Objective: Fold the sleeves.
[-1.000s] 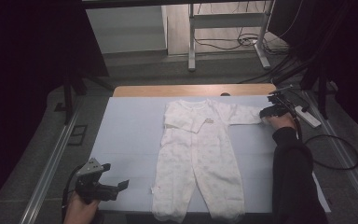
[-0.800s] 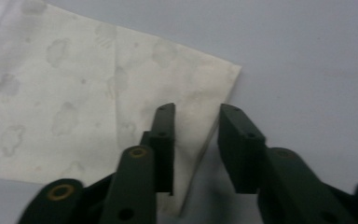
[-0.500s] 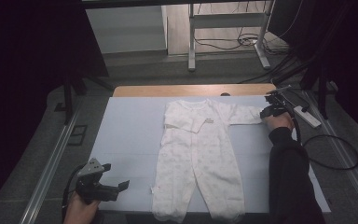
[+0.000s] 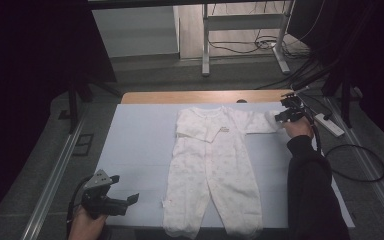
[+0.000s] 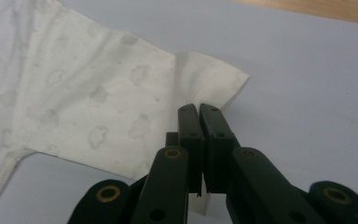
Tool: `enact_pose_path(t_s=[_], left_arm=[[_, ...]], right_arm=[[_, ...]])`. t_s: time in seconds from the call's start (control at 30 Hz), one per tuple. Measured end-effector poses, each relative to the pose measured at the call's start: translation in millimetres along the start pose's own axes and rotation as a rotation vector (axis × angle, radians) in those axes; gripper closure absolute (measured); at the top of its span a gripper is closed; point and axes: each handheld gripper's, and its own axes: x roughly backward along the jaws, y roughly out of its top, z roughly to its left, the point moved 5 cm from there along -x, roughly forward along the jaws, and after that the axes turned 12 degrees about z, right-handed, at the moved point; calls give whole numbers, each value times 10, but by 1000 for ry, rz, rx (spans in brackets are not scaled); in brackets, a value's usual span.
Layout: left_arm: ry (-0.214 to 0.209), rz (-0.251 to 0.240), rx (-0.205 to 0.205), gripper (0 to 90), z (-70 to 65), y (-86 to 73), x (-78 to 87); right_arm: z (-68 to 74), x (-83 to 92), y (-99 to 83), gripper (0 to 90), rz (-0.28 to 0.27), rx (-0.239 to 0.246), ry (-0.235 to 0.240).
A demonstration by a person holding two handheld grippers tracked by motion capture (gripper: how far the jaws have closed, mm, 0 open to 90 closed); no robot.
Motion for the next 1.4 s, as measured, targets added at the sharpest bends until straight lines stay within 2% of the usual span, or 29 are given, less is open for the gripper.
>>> enact_pose_path(t_s=[0.23, 0.33, 0.37, 0.6, 0.93, 1.0, 1.13, 1.4], left_arm=[[0, -5, 0, 21, 0, 2, 2], [1, -5, -3, 21, -4, 2, 2], [1, -5, -3, 21, -4, 2, 2], [-2, -7, 0, 22, 1, 2, 3], [-4, -6, 3, 22, 7, 4, 2], [-4, -7, 4, 22, 8, 5, 2], [-4, -6, 4, 22, 9, 6, 0], [-4, -5, 4, 23, 9, 7, -1]], right_arm=[[104, 145, 39, 869, -51, 16, 28], [212, 203, 68, 868, -69, 41, 35], [212, 203, 68, 868, -69, 41, 35], [457, 265, 127, 869, -97, 88, 71], [684, 298, 169, 868, -127, 121, 123], [777, 305, 182, 869, -134, 139, 144], [877, 301, 191, 869, -134, 166, 154], [1104, 155, 181, 869, -96, 228, 147]])
